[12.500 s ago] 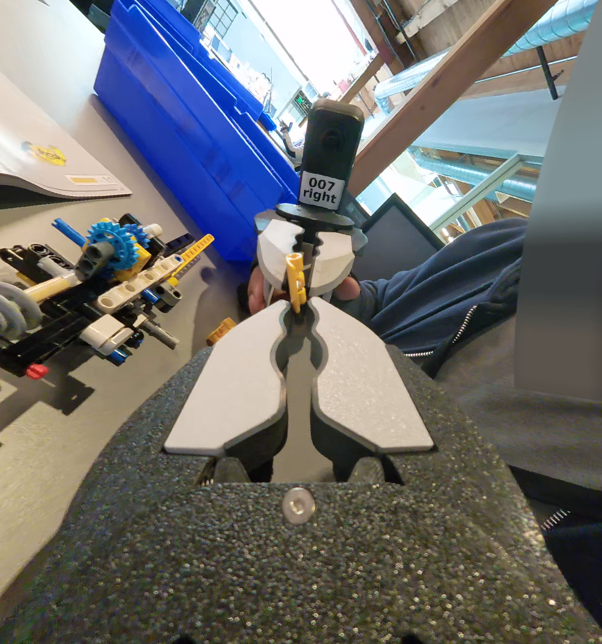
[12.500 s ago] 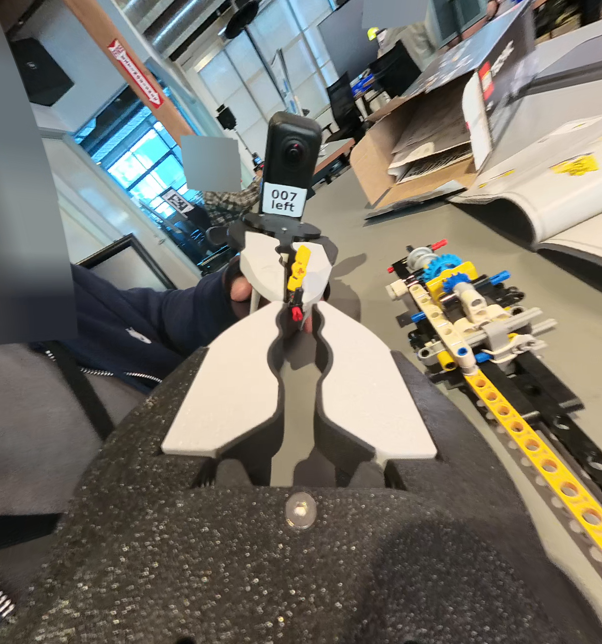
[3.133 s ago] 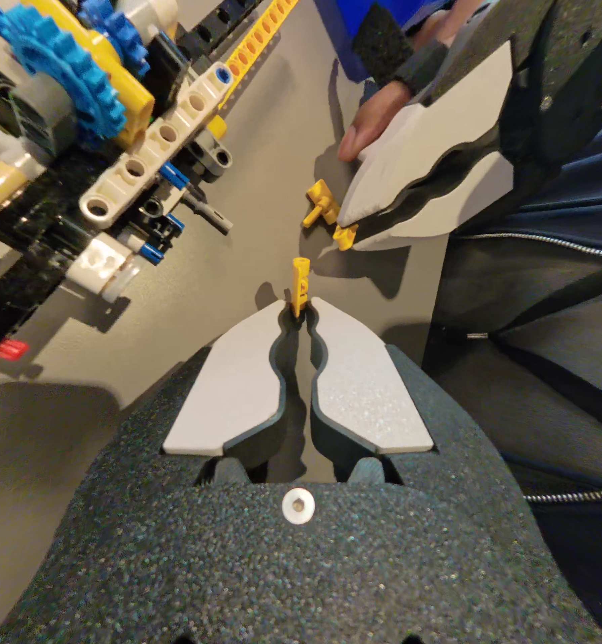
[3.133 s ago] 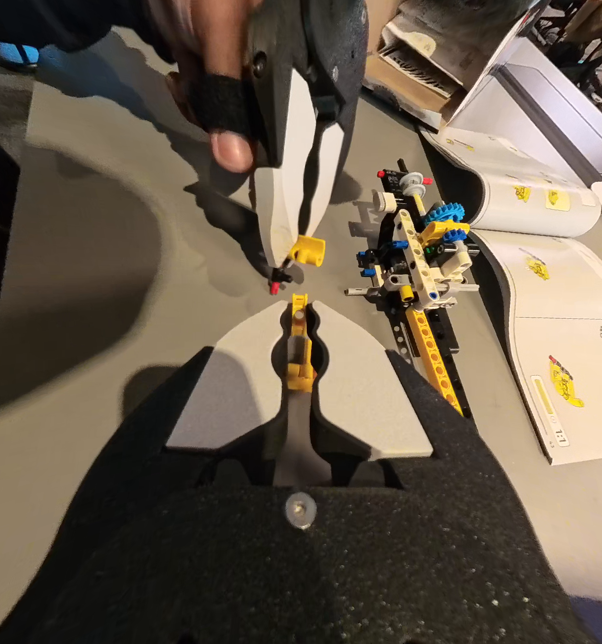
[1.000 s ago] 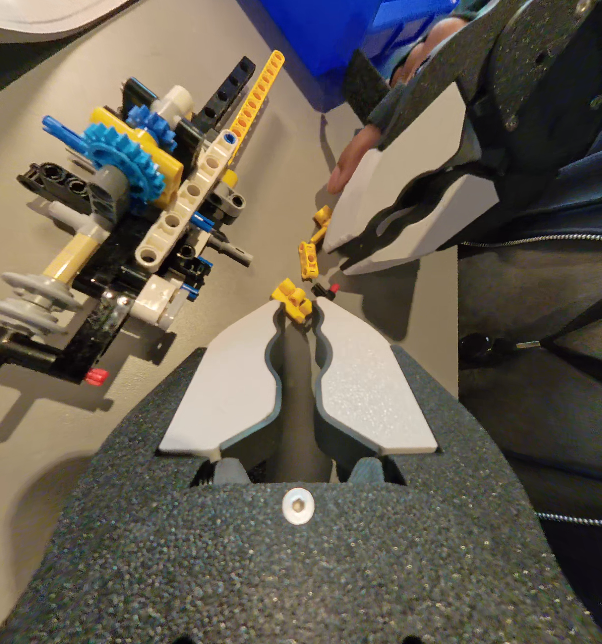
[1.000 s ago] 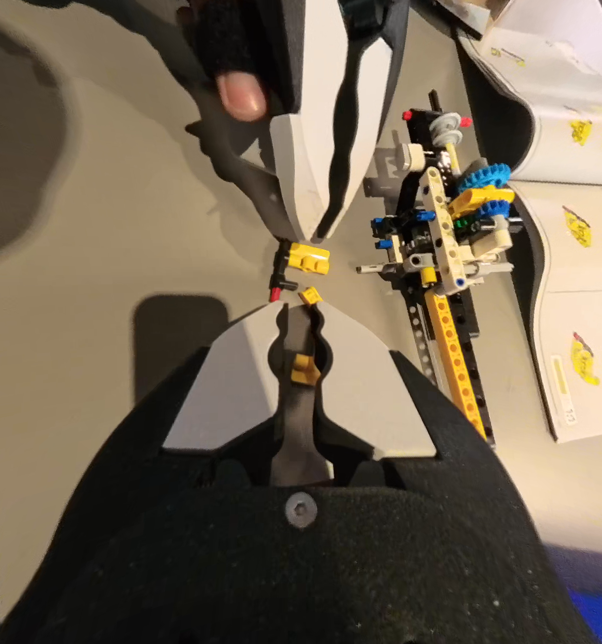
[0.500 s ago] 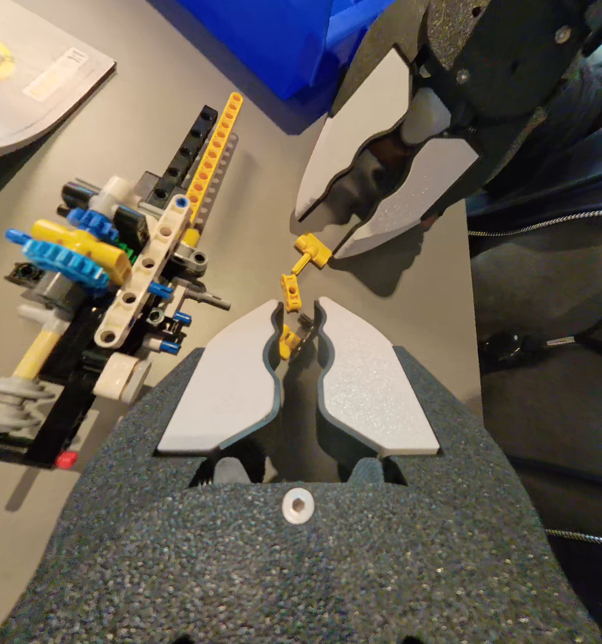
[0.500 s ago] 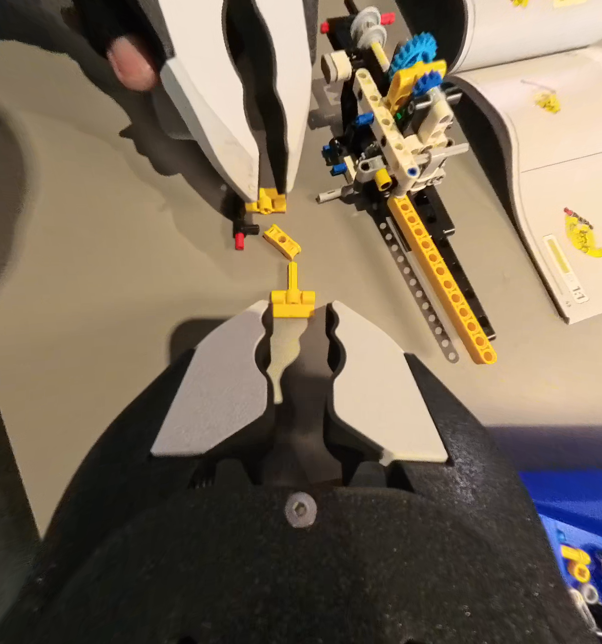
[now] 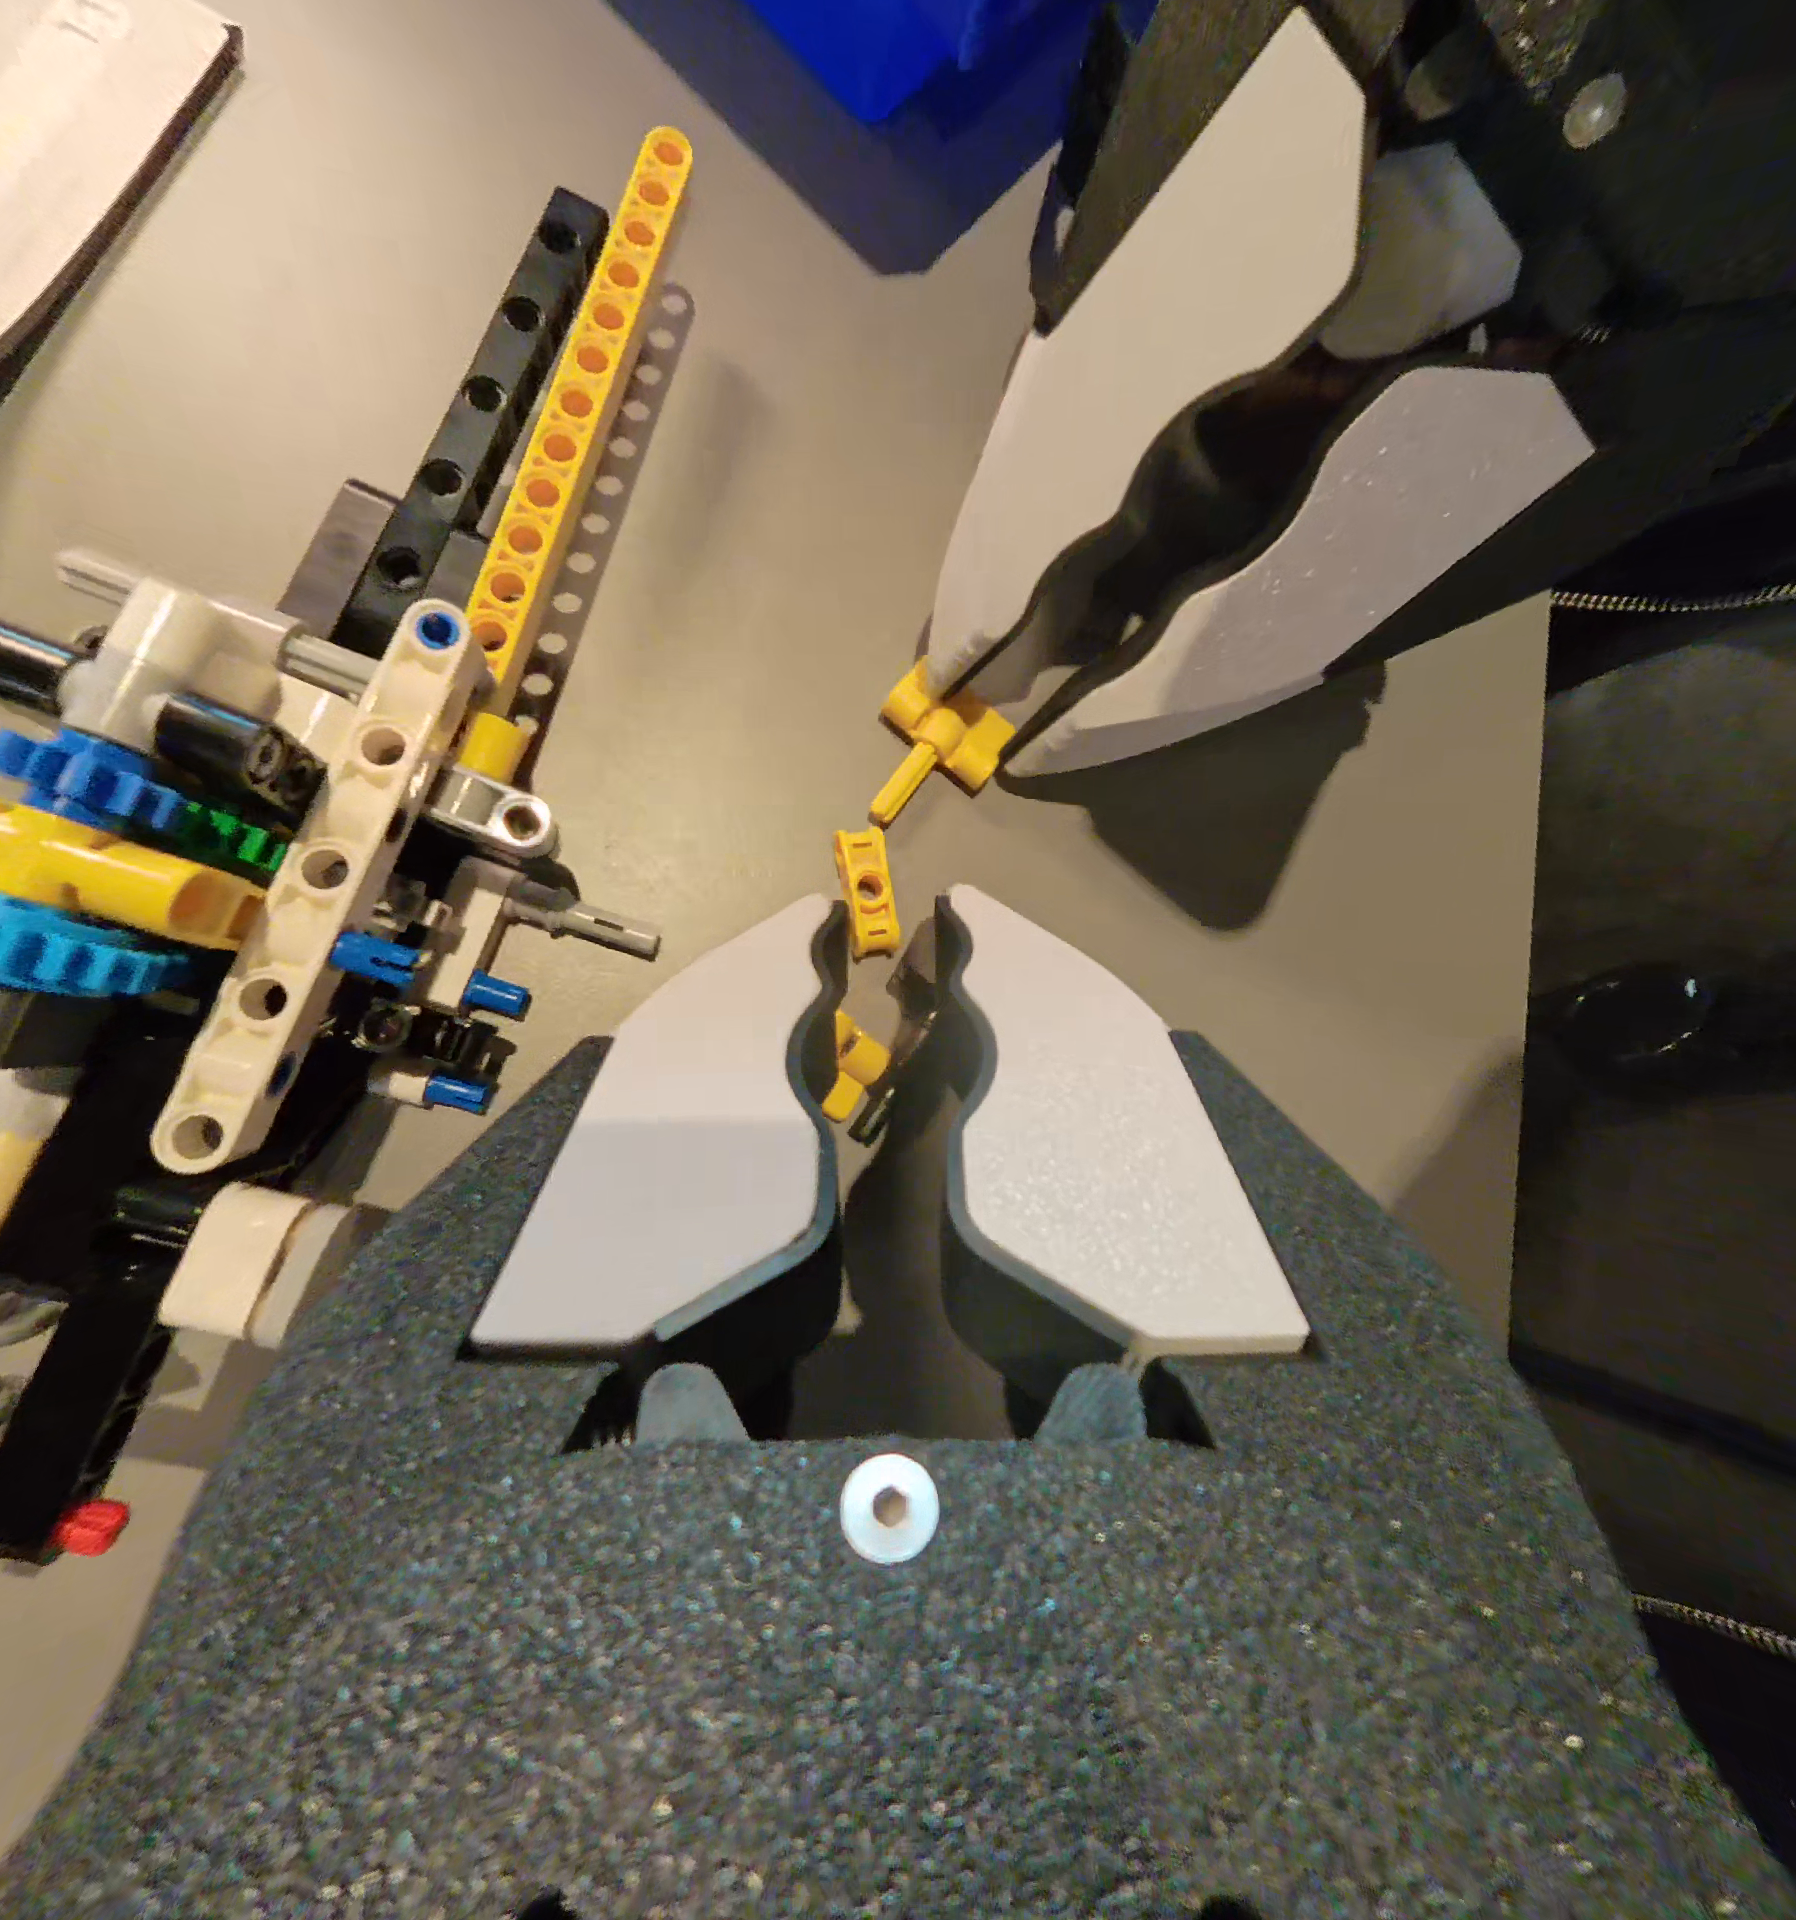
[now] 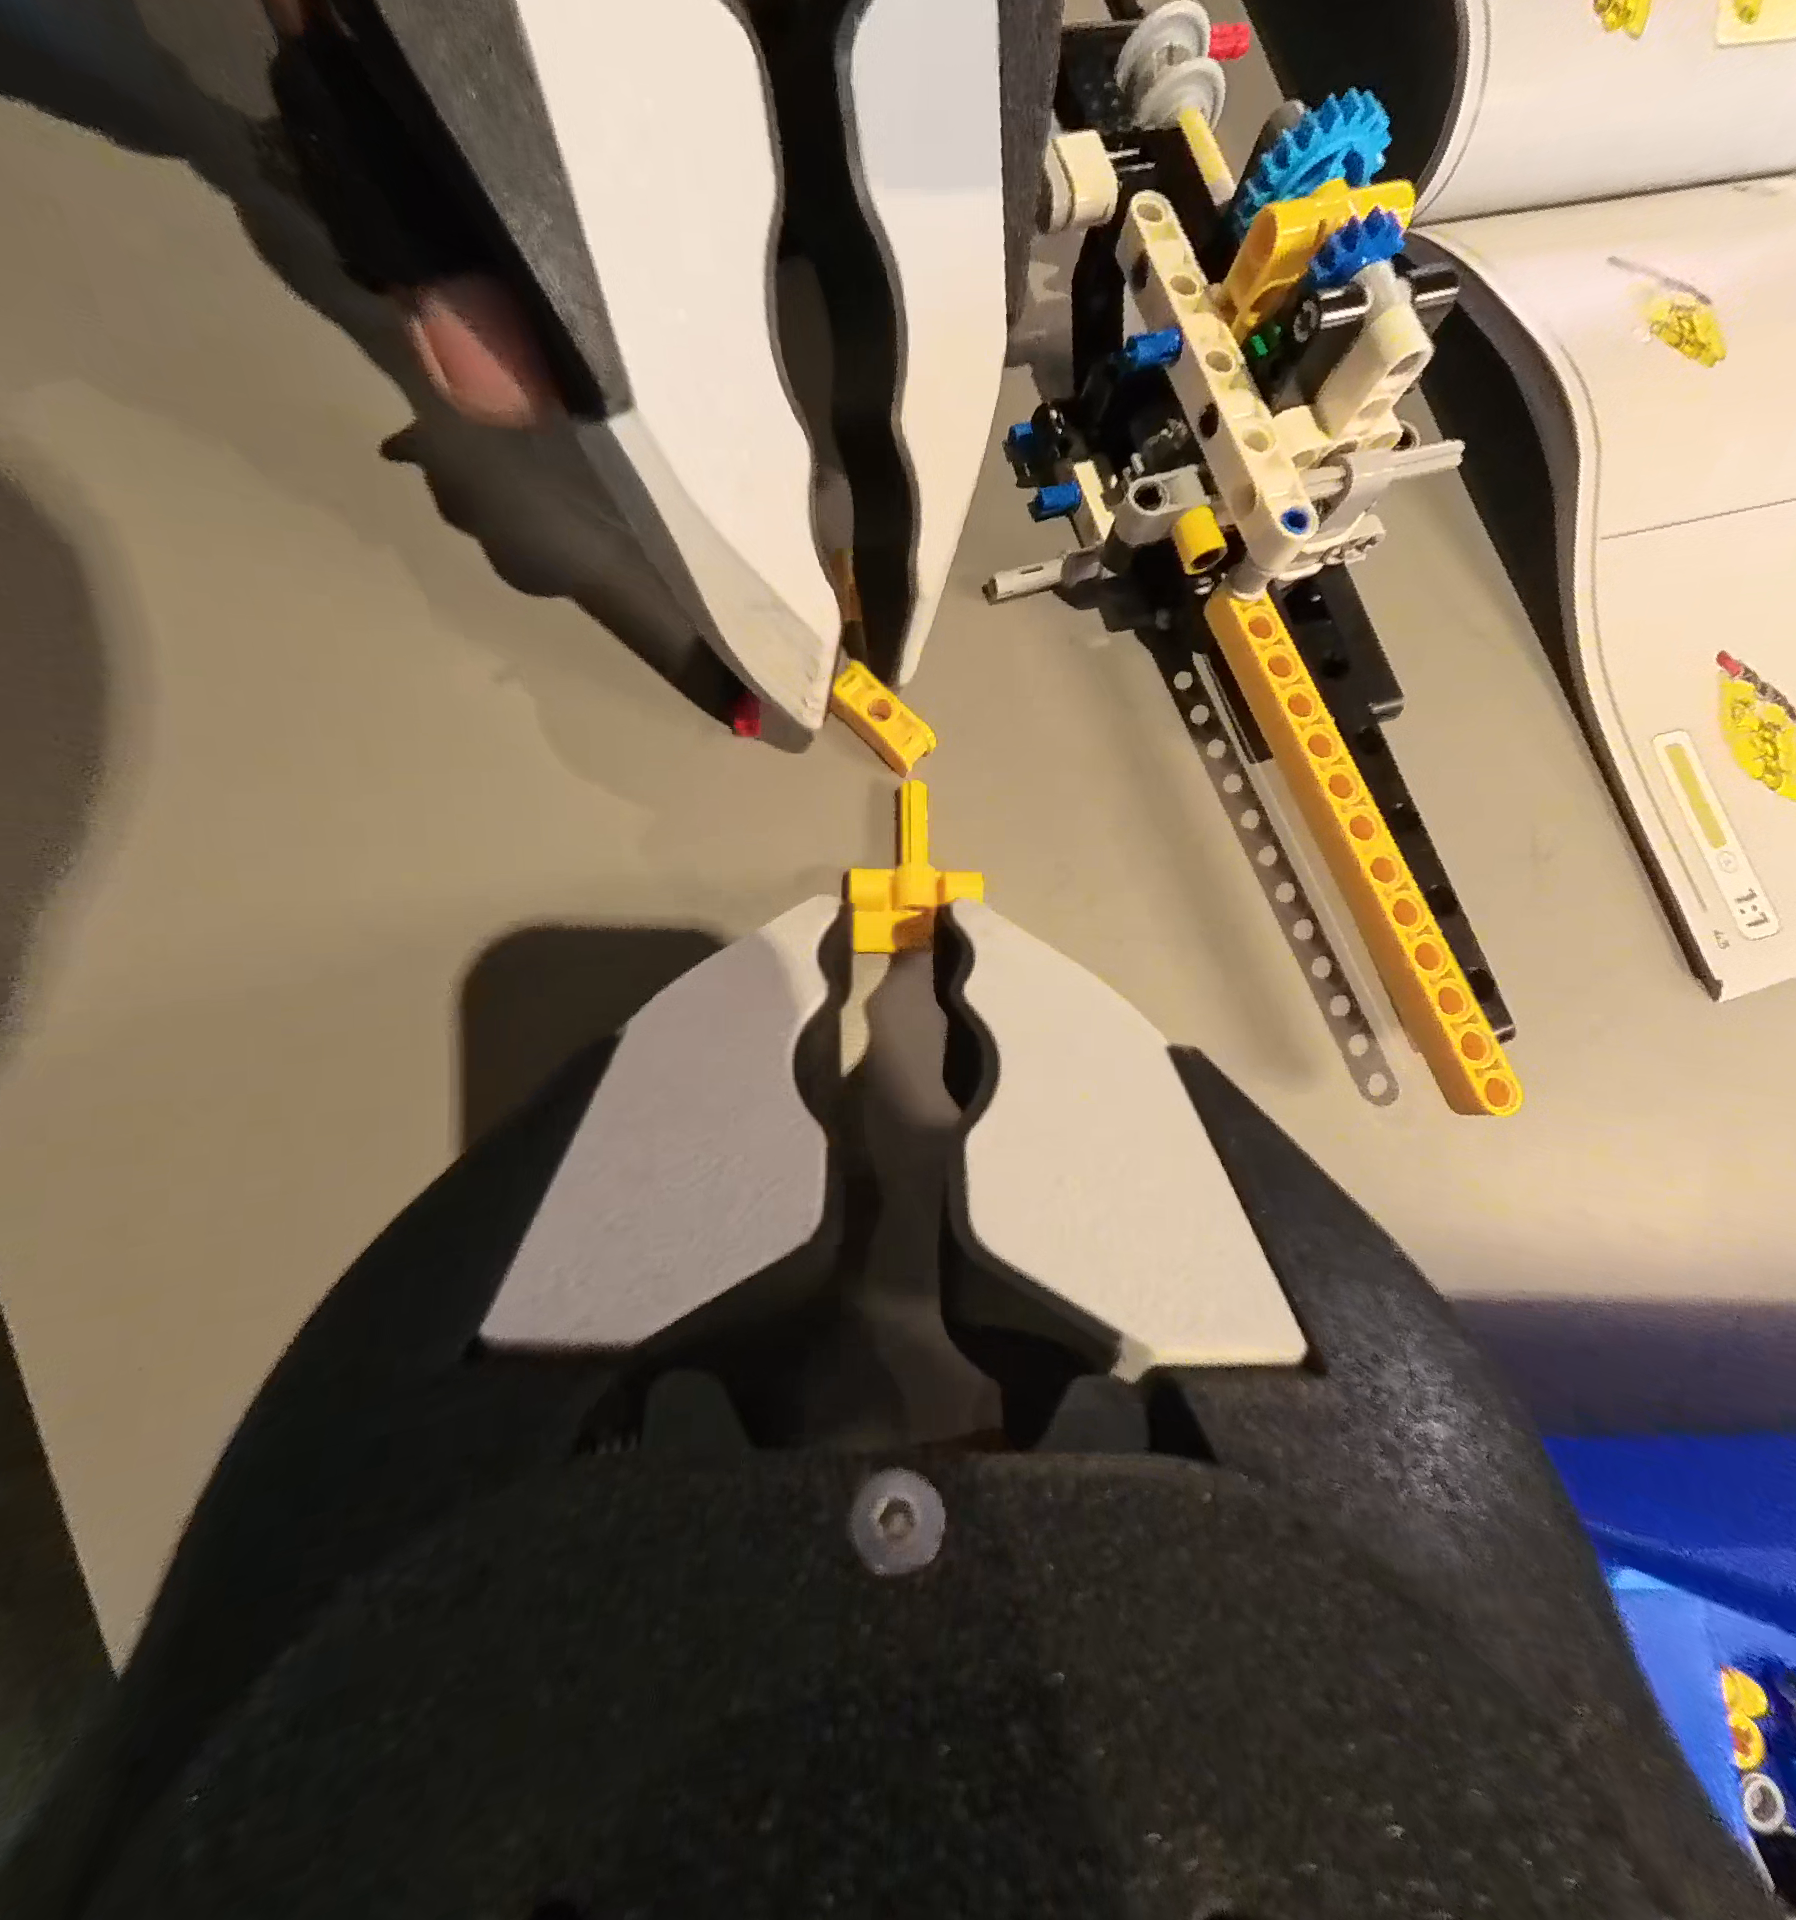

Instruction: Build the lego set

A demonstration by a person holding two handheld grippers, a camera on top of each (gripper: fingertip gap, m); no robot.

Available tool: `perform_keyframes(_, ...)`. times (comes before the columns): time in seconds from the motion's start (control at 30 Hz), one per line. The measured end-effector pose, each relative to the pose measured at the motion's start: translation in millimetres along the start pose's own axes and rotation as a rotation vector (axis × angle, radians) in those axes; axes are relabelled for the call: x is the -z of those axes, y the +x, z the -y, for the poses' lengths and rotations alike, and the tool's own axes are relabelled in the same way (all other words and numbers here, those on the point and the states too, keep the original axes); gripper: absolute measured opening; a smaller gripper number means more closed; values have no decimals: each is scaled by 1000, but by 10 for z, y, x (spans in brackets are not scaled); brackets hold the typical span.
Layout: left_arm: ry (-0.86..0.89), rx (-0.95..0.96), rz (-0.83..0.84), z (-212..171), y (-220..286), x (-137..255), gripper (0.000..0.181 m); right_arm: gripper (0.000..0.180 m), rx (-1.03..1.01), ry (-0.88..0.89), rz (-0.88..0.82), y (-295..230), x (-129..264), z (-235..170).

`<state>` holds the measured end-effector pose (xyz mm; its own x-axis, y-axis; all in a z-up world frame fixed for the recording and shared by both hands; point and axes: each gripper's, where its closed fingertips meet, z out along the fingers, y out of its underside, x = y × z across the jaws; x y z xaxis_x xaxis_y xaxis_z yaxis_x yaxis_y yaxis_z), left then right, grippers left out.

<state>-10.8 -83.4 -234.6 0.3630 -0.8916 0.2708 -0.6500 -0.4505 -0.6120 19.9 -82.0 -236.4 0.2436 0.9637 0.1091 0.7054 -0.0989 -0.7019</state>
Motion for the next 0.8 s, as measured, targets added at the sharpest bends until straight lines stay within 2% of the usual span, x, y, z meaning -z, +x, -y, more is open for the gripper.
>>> perform_keyframes(0.17, -7, 35, 7, -1, -12, -35, 9, 6, 14, 12, -12, -16, 14, 4)
perform_keyframes(0.5, 89, 116, -54, 85, 29, 35, 8, 11, 20, 104, -27, 48, 76, 120)
perform_keyframes(0.8, 390, 485, -299, 346, 37, 265, 8, 23, 133, 282, -91, 55, 126, 412)
